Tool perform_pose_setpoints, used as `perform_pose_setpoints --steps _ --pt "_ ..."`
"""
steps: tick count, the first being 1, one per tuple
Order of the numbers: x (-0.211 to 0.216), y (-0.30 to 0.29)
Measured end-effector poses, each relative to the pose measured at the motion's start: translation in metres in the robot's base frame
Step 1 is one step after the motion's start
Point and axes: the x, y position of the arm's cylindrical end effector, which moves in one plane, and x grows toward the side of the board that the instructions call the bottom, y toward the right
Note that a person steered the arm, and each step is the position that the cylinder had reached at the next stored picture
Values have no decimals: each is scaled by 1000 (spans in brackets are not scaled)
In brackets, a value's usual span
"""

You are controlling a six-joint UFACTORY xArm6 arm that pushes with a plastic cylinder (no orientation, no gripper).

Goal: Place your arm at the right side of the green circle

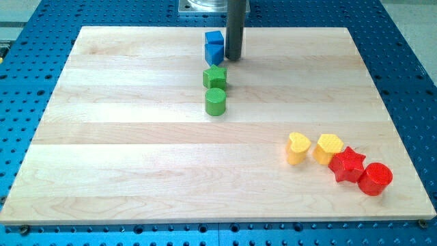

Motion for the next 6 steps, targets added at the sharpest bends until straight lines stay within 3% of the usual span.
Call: perform_pose_setpoints --steps 2,3,4,5,6 --pt "-17 -9" --pt "-3 8" --pt "87 71" --pt "144 30" --pt "132 15"
